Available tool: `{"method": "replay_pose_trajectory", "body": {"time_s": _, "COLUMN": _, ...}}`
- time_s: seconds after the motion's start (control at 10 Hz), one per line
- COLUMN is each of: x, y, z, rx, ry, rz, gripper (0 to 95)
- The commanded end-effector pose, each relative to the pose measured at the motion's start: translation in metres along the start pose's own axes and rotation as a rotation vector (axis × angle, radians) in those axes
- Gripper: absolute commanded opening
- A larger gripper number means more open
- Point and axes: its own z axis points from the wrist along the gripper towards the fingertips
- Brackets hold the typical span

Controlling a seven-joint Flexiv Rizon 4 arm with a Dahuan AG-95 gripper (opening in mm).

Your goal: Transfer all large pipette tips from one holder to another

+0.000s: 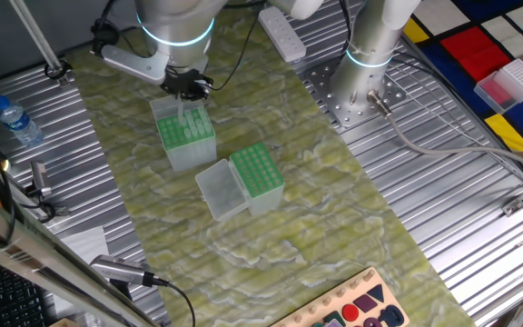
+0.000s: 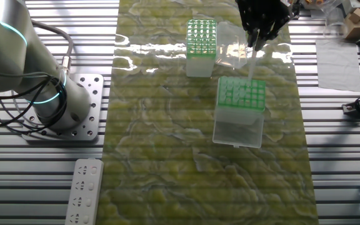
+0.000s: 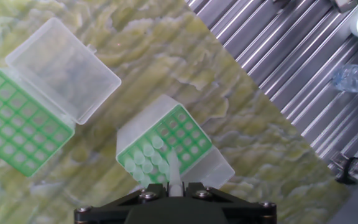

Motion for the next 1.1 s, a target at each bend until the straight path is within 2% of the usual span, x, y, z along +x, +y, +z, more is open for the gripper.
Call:
{"method": "replay_pose_trajectory", "body": {"time_s": 0.1, "x": 0.003, "y": 0.001, "z": 0.006, "rx": -0.016, "ry": -0.019, "rz": 0.005, "gripper": 0.0}}
{"method": "replay_pose_trajectory", "body": {"time_s": 0.5, "x": 0.005, "y": 0.001, "z": 0.014, "rx": -0.040, "ry": -0.039, "rz": 0.021, "gripper": 0.0}}
{"method": "replay_pose_trajectory", "body": {"time_s": 1.1, "x": 0.006, "y": 0.001, "z": 0.016, "rx": -0.046, "ry": -0.040, "rz": 0.019, "gripper": 0.0}}
